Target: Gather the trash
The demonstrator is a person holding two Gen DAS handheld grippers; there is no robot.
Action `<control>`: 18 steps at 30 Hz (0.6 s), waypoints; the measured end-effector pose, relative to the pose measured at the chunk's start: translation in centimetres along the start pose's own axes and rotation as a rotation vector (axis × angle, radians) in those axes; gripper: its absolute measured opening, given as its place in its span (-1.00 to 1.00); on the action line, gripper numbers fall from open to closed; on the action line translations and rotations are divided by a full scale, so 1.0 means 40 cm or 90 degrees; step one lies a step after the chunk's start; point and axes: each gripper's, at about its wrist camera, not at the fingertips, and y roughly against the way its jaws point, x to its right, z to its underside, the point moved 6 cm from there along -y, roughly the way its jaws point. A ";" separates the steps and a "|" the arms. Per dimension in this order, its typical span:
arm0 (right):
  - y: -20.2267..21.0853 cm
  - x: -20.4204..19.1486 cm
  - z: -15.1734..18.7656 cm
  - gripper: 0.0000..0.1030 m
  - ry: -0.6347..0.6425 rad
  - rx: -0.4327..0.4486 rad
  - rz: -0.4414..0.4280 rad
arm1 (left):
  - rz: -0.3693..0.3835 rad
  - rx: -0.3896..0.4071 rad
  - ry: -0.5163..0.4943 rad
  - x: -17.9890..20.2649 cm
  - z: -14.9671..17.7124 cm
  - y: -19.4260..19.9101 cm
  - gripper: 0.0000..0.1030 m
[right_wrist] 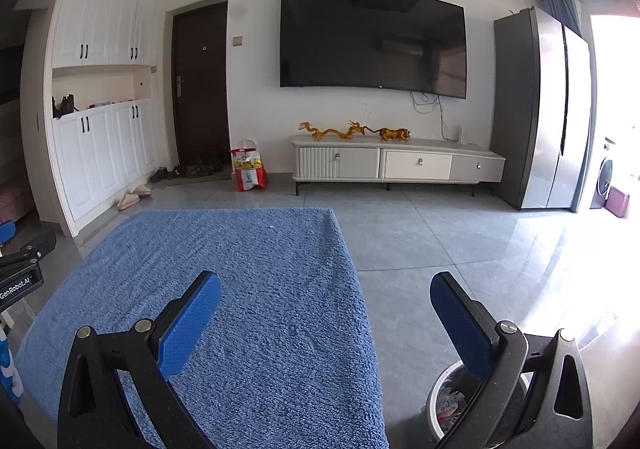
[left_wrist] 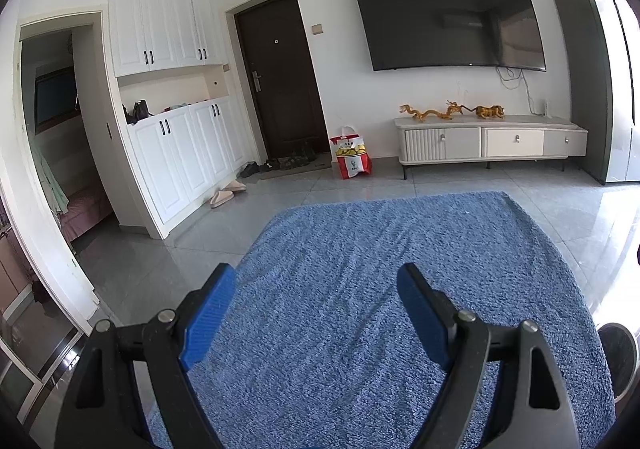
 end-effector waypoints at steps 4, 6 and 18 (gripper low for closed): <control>-0.001 0.002 0.006 1.00 -0.001 -0.002 -0.004 | -0.004 0.000 -0.001 0.000 0.000 -0.003 0.60; -0.002 0.006 0.007 1.00 -0.006 -0.004 -0.009 | -0.007 0.000 -0.003 0.001 -0.001 -0.004 0.60; -0.010 0.029 0.006 1.00 -0.025 -0.004 -0.016 | -0.024 0.003 -0.001 0.006 -0.005 -0.005 0.60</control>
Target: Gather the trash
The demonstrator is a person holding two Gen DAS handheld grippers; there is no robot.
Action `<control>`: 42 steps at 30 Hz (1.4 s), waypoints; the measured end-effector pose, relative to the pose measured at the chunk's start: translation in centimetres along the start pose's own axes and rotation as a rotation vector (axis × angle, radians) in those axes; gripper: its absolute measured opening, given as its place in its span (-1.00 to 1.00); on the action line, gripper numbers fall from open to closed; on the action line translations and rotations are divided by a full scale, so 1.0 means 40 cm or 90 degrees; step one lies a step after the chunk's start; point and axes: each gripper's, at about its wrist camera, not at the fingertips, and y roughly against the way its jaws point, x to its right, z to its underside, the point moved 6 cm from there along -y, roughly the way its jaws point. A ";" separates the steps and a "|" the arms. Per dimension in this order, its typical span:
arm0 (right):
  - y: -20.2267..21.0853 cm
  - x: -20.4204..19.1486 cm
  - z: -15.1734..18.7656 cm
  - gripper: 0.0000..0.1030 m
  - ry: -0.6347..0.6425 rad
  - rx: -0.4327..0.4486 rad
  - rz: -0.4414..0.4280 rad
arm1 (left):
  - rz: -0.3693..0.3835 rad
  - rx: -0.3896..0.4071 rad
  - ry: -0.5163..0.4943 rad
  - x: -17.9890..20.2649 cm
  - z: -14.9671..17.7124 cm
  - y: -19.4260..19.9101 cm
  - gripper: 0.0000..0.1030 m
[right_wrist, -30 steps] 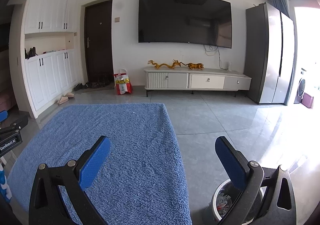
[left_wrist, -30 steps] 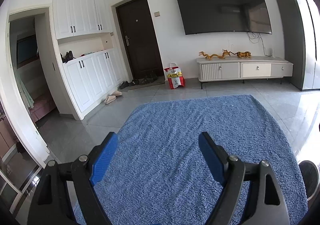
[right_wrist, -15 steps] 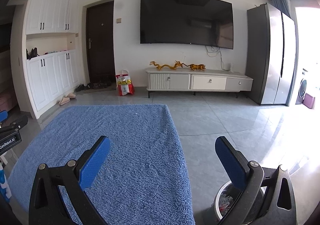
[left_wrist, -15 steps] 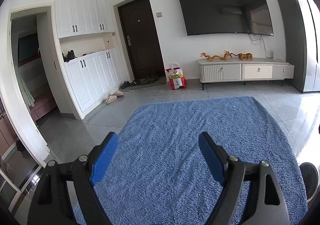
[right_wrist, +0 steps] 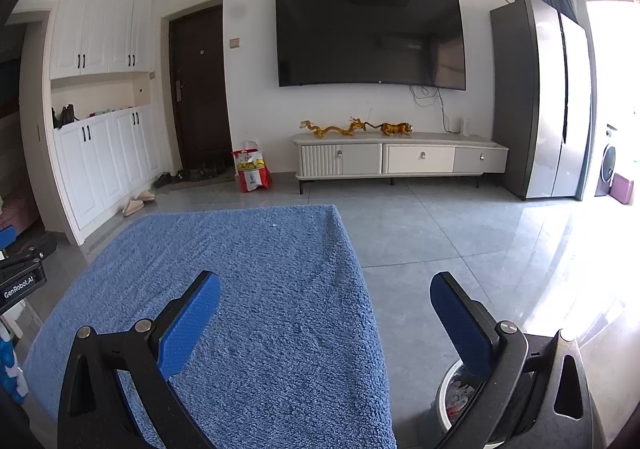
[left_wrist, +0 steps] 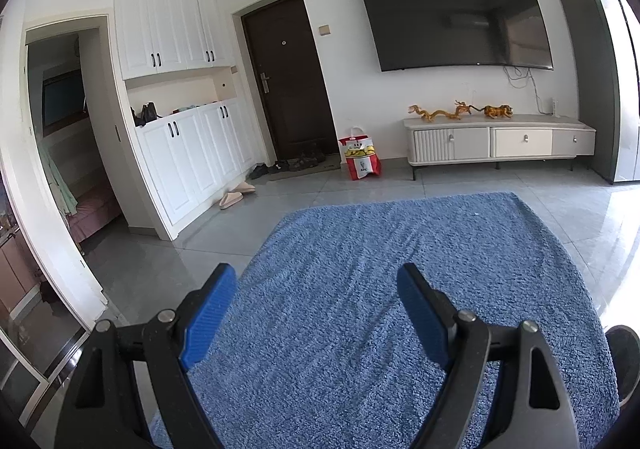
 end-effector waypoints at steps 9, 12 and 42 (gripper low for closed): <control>-0.007 -0.007 0.006 1.00 0.003 -0.003 -0.006 | 0.002 0.003 0.006 0.002 0.001 0.001 0.60; -0.007 -0.007 0.006 1.00 0.003 -0.002 -0.006 | 0.003 0.003 0.009 0.003 0.001 0.001 0.60; -0.005 -0.032 0.022 1.00 0.008 -0.001 -0.009 | 0.011 -0.007 0.012 0.003 0.023 -0.007 0.60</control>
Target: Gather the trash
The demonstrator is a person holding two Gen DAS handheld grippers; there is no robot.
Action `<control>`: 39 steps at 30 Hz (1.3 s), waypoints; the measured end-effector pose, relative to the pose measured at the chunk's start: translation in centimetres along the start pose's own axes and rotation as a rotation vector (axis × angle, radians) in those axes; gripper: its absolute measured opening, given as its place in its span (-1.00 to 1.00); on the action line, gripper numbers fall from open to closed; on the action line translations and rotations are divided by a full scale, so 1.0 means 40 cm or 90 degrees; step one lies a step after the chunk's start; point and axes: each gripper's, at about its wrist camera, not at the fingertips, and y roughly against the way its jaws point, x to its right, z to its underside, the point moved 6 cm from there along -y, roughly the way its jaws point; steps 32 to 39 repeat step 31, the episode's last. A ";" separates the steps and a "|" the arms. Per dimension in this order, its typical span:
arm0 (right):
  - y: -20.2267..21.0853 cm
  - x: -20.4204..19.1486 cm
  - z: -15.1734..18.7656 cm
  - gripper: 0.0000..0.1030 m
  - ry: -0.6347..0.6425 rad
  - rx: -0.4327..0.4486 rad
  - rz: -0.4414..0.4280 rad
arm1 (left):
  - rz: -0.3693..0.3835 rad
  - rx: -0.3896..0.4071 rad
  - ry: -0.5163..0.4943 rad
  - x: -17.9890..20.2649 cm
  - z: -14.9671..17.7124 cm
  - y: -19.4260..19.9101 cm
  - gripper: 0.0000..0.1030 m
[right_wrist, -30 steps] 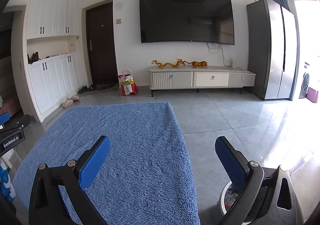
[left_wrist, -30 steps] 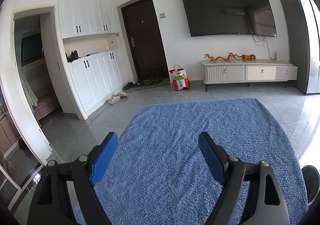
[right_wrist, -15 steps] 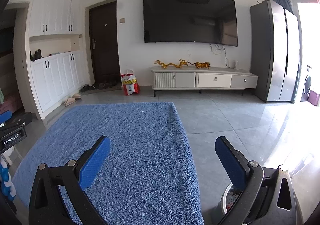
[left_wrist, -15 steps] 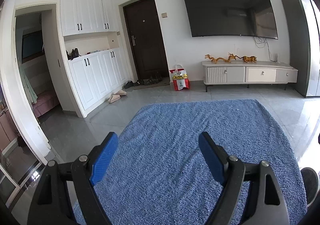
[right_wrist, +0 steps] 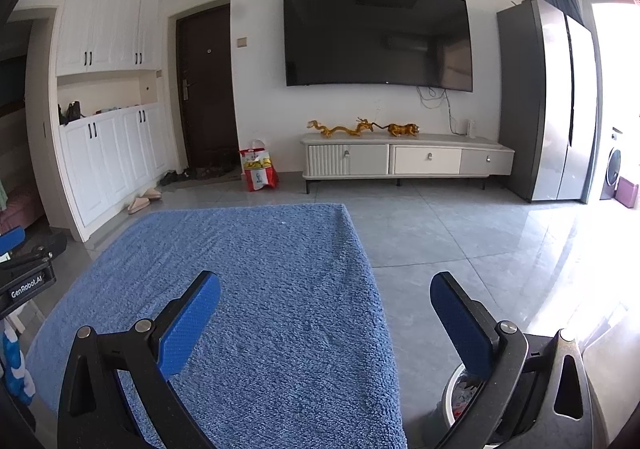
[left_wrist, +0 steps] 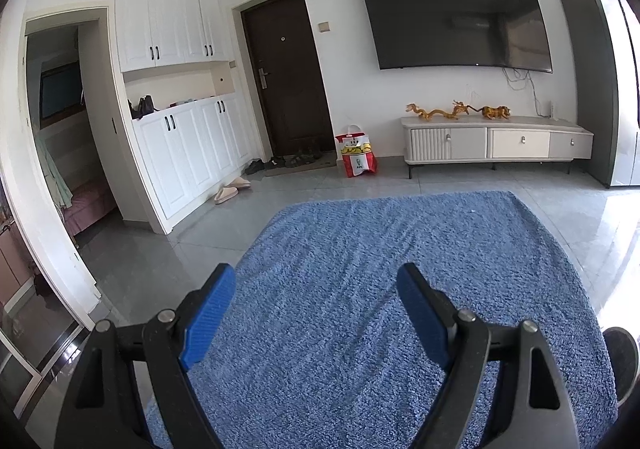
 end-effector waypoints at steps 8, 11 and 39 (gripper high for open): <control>-0.003 -0.015 -0.003 1.00 0.011 0.003 0.002 | -0.004 -0.007 0.005 -0.018 0.009 -0.010 0.60; -0.006 -0.021 0.001 1.00 0.015 0.001 0.002 | -0.004 -0.012 0.010 -0.027 0.014 -0.014 0.60; -0.005 -0.012 -0.001 1.00 0.025 0.003 0.011 | -0.004 -0.011 0.009 -0.029 0.025 -0.015 0.60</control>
